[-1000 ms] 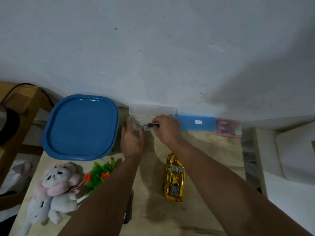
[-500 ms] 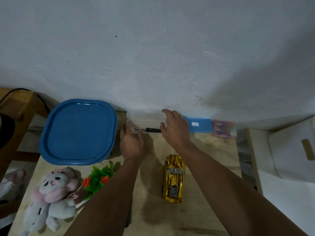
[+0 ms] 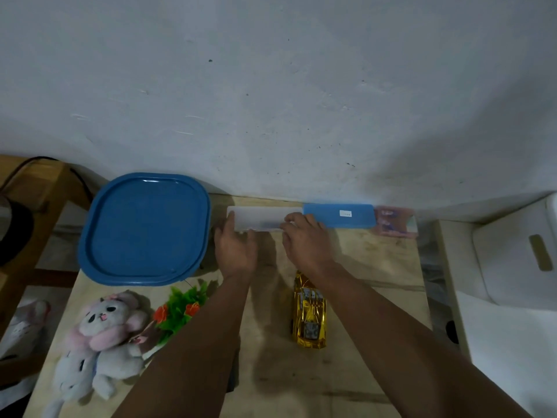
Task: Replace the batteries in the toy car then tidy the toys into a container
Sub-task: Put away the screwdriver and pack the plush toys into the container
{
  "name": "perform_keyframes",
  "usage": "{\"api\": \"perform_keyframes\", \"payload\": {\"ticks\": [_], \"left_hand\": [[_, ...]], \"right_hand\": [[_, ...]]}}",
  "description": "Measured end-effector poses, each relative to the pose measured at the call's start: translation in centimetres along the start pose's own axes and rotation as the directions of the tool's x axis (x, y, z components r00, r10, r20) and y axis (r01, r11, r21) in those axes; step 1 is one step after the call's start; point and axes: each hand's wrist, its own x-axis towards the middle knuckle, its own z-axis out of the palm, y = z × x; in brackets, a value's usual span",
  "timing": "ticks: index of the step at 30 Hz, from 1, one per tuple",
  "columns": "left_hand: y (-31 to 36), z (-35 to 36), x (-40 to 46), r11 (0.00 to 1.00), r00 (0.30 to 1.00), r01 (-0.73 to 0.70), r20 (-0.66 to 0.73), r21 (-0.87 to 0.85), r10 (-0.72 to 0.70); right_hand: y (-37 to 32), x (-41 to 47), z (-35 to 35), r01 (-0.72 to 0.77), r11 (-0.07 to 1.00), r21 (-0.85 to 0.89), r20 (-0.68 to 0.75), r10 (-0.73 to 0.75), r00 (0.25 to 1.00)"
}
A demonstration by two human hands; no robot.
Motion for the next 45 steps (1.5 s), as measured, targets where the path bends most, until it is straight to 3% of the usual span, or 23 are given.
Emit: {"api": "perform_keyframes", "payload": {"ticks": [11, 20, 23, 25, 27, 29, 32, 45], "left_hand": [[0.0, 0.3, 1.3, 0.919, 0.981, -0.095, 0.191, 0.381, 0.022], [0.8, 0.5, 1.6, 0.883, 0.975, -0.107, 0.223, 0.458, 0.002], [1.0, 0.5, 1.7, 0.881, 0.974, -0.103, 0.228, 0.462, -0.006], [1.1, 0.4, 1.8, 0.879, 0.973, -0.098, 0.230, 0.467, -0.013], [1.2, 0.4, 1.9, 0.877, 0.972, -0.090, 0.233, 0.472, -0.025], [1.2, 0.5, 1.9, 0.879, 0.972, -0.086, 0.234, 0.469, -0.029], [1.3, 0.6, 1.9, 0.880, 0.975, -0.087, 0.223, 0.468, -0.022], [1.7, 0.5, 2.2, 0.862, 0.968, -0.097, 0.249, 0.498, -0.035]], "right_hand": [[-1.5, 0.2, -0.7, -0.005, 0.996, -0.085, 0.234, 0.025, 0.972], [-1.9, 0.3, -0.9, -0.022, 0.997, -0.079, 0.295, 0.044, 0.955], [-1.1, 0.4, -1.3, -0.050, 0.999, 0.006, 0.246, 0.047, 0.968], [0.1, 0.3, -1.7, -0.103, 0.994, 0.041, 0.135, 0.096, 0.986], [1.7, 0.0, -2.1, -0.180, 0.982, -0.049, 0.063, 0.183, 0.981], [3.3, -0.2, -2.2, -0.247, 0.951, -0.186, 0.100, 0.269, 0.958], [4.6, -0.1, -2.1, -0.283, 0.924, -0.256, 0.155, 0.328, 0.932], [4.7, 1.1, -1.9, -0.319, 0.918, -0.236, 0.132, 0.356, 0.925]]}}
